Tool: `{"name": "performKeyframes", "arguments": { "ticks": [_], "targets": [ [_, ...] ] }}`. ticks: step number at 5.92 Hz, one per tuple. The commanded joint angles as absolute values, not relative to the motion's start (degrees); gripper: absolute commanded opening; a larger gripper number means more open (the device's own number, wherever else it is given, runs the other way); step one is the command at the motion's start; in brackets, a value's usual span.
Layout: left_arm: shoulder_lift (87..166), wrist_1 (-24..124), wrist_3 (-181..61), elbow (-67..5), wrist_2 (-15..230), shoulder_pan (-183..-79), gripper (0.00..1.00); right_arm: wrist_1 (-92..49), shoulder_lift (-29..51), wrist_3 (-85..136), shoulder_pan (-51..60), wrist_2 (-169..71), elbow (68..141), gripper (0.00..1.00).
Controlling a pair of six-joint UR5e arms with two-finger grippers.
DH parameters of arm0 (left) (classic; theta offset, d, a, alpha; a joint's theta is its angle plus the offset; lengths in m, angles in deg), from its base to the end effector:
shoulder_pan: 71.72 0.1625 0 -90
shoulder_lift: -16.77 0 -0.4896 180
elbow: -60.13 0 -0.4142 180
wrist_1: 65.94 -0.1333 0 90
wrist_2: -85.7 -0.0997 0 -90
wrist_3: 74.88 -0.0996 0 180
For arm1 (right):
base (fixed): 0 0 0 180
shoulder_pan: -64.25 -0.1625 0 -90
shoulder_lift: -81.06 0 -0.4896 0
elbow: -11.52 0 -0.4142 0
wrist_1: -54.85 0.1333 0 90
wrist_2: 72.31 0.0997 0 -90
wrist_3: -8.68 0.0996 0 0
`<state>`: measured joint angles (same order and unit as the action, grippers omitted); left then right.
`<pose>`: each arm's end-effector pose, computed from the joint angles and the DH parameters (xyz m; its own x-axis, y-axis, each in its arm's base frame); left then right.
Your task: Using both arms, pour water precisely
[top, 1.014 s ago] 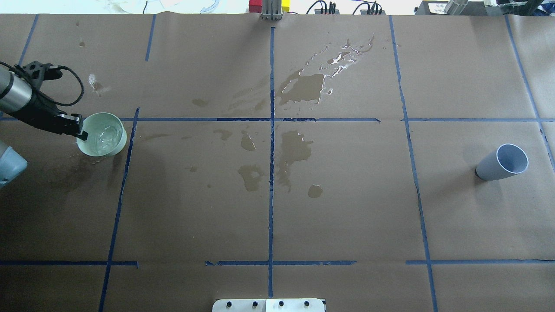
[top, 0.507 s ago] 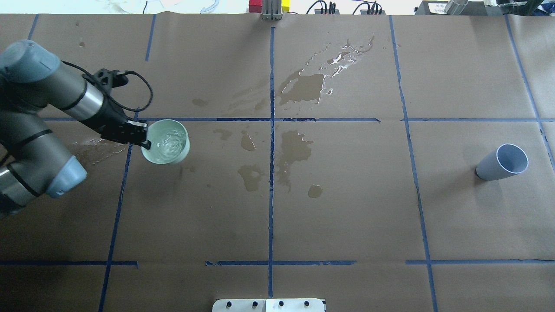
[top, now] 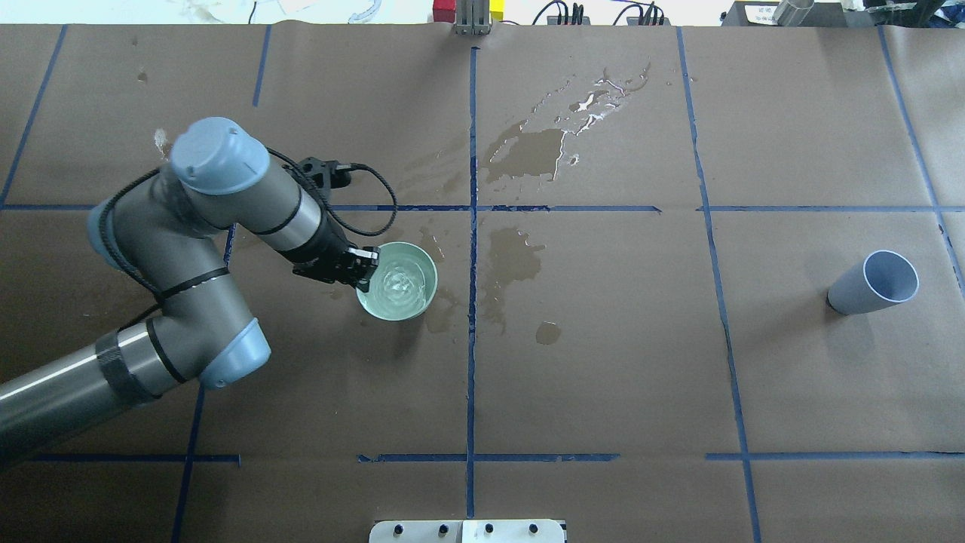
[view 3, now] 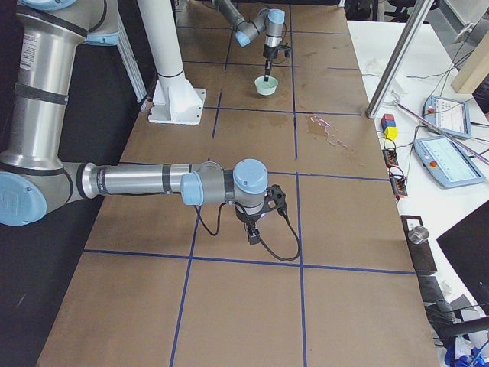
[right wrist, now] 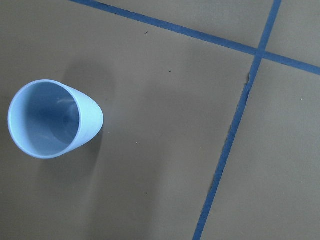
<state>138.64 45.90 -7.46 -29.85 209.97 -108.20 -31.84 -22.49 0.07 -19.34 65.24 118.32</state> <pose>0.5456 -0.4995 0.3281 0.4882 0.0337 -0.8721 -0.0660 0.9978 0.0015 0.0142 -0.4097 0.6704 0.6373 -0.3051 0.7077 0.2087 0.9523 0.2227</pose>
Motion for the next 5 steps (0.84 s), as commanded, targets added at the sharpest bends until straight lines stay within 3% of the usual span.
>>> {"name": "performKeyframes", "arguments": {
  "ticks": [1, 5],
  "targets": [
    [145.5, 44.4, -6.3, -24.8, 206.1, -105.5, 0.0, -31.8, -22.2, 0.2, -19.3, 65.2, 118.4, 1.0],
    [148.7, 44.4, -5.9, -21.3, 204.7, -103.4, 0.05, -31.8, -22.1, 0.2, -19.3, 65.3, 118.5, 1.0]
  ]
}}
